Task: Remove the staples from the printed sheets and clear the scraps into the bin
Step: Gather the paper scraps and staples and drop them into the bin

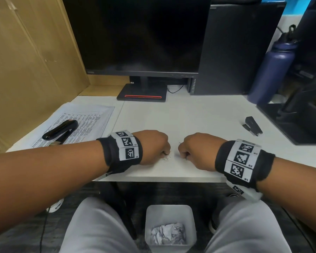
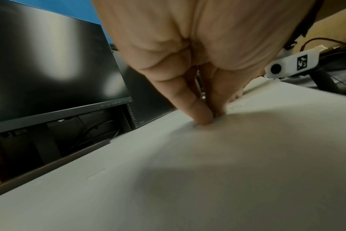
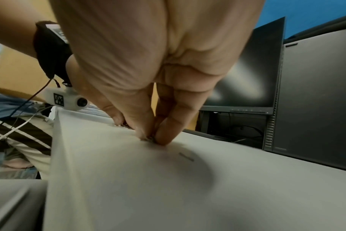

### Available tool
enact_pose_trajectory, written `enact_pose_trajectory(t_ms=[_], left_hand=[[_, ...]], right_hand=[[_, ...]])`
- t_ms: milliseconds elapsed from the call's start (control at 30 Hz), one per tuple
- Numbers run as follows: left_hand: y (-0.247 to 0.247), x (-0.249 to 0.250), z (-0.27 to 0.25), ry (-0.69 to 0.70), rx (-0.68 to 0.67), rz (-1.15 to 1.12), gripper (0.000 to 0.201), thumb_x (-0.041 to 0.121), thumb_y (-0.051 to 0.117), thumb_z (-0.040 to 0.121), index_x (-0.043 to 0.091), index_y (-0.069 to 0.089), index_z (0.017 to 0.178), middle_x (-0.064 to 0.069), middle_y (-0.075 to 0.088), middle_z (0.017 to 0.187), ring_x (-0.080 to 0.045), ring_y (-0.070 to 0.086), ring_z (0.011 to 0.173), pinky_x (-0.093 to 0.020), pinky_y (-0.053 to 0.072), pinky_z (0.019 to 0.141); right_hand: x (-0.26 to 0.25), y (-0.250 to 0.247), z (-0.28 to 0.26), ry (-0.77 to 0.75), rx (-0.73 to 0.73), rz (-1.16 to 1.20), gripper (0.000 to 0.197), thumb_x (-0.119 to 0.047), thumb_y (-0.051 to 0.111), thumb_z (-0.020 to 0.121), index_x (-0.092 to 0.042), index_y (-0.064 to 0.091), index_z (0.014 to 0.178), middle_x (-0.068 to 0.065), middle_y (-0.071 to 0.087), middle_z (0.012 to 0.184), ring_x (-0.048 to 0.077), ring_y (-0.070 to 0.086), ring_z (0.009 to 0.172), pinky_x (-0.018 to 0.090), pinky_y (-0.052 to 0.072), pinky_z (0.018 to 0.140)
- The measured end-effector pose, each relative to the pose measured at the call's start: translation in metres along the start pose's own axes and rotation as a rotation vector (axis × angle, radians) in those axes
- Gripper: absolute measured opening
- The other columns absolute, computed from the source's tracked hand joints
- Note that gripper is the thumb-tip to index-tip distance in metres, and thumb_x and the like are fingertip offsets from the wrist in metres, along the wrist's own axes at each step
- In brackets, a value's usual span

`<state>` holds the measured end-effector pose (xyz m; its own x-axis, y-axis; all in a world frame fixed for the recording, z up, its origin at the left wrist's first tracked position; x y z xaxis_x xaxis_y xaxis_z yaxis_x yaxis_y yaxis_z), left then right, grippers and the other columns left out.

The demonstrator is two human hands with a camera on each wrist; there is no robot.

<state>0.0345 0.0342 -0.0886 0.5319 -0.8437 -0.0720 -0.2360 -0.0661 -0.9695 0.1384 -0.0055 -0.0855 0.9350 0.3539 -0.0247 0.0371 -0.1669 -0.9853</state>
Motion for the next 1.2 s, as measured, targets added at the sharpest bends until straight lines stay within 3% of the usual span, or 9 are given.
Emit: enact_pose_trajectory(t_ms=[133,267,433,567,667,800,933,1067,1200], left_hand=[[-0.004,-0.001,0.006,-0.099,-0.006,-0.054,0.021,0.013,0.056,0.093,0.024,0.068,0.106,0.006,0.064,0.104,-0.019,0.061,0.097,-0.035,0.053,0.088],[-0.011,-0.009,0.01,-0.206,0.0,-0.119,0.013,0.014,0.058,0.085,0.024,0.066,0.089,0.007,0.068,0.099,-0.018,0.063,0.094,-0.033,0.057,0.082],[-0.023,-0.054,0.005,-0.418,0.036,-0.331,0.012,0.018,0.07,0.082,0.01,0.075,0.088,-0.003,0.076,0.1,-0.026,0.071,0.095,-0.039,0.061,0.086],[-0.025,-0.098,-0.014,-0.604,0.283,-0.92,0.017,0.01,0.069,0.076,-0.004,0.074,0.084,-0.018,0.077,0.088,-0.032,0.072,0.078,-0.045,0.062,0.087],[-0.017,-0.104,-0.027,-0.583,0.516,-1.649,0.004,-0.004,0.067,0.088,0.0,0.069,0.086,-0.016,0.065,0.081,-0.021,0.063,0.067,-0.029,0.063,0.07],[-0.008,-0.091,-0.031,-0.36,0.73,-2.392,0.007,-0.004,0.066,0.086,0.001,0.066,0.092,-0.01,0.065,0.078,-0.015,0.064,0.067,-0.02,0.062,0.062],[-0.003,-0.069,-0.025,-0.223,0.731,-2.644,0.008,0.0,0.062,0.082,0.004,0.06,0.088,-0.01,0.061,0.078,-0.017,0.064,0.066,-0.022,0.061,0.059],[0.009,-0.058,-0.021,-0.368,0.734,-2.701,0.014,0.003,0.044,0.09,0.003,0.058,0.088,-0.012,0.061,0.078,-0.02,0.062,0.064,-0.023,0.06,0.054],[0.015,-0.055,-0.02,-0.481,0.657,-2.608,0.016,0.017,0.049,0.09,0.008,0.056,0.078,-0.007,0.056,0.07,-0.016,0.053,0.055,-0.019,0.048,0.044]], right_hand=[[-0.001,-0.004,0.004,0.009,-0.009,0.035,0.015,-0.009,0.055,0.086,-0.023,0.057,0.085,-0.008,0.057,0.081,0.015,0.052,0.076,0.025,0.043,0.064],[0.029,-0.013,0.014,0.178,0.02,0.256,0.013,-0.009,0.063,0.077,-0.022,0.064,0.078,-0.01,0.064,0.079,0.011,0.059,0.073,0.023,0.05,0.065],[0.099,-0.02,0.006,0.439,0.315,0.915,0.01,0.001,0.066,0.072,-0.008,0.068,0.075,0.01,0.07,0.064,0.02,0.061,0.058,0.03,0.051,0.063],[0.121,-0.007,-0.009,0.484,0.586,1.663,0.016,0.013,0.062,0.085,-0.002,0.06,0.079,0.014,0.061,0.07,0.02,0.061,0.056,0.023,0.054,0.053],[0.122,0.001,-0.014,0.465,0.647,2.224,0.014,0.006,0.063,0.086,-0.007,0.057,0.082,0.008,0.06,0.076,0.014,0.063,0.059,0.019,0.058,0.059],[0.105,-0.007,-0.017,0.195,0.711,2.715,0.052,0.012,0.076,0.042,-0.008,0.052,0.083,0.009,0.057,0.079,0.018,0.058,0.061,0.024,0.054,0.062],[0.086,-0.006,-0.014,0.209,0.782,2.776,0.028,0.005,0.048,0.05,-0.012,0.044,0.073,0.007,0.048,0.064,0.018,0.044,0.054,0.024,0.037,0.053],[0.074,0.006,-0.01,0.347,0.789,2.793,0.012,-0.007,0.035,0.065,-0.012,0.043,0.072,0.005,0.044,0.063,0.016,0.035,0.053,0.022,0.026,0.053],[0.07,0.014,-0.012,0.511,0.755,2.744,0.01,-0.007,0.036,0.072,-0.012,0.045,0.072,0.004,0.046,0.061,0.013,0.032,0.053,0.02,0.023,0.051]])
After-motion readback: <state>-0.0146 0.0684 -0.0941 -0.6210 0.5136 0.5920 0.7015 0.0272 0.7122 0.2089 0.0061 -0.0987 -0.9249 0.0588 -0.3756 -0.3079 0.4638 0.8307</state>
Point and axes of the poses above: each hand's wrist, its own z-axis towards the middle knuckle, its own y-axis out of the palm, x = y × z, the point moved 7 cm from there along z, towards the middle knuckle
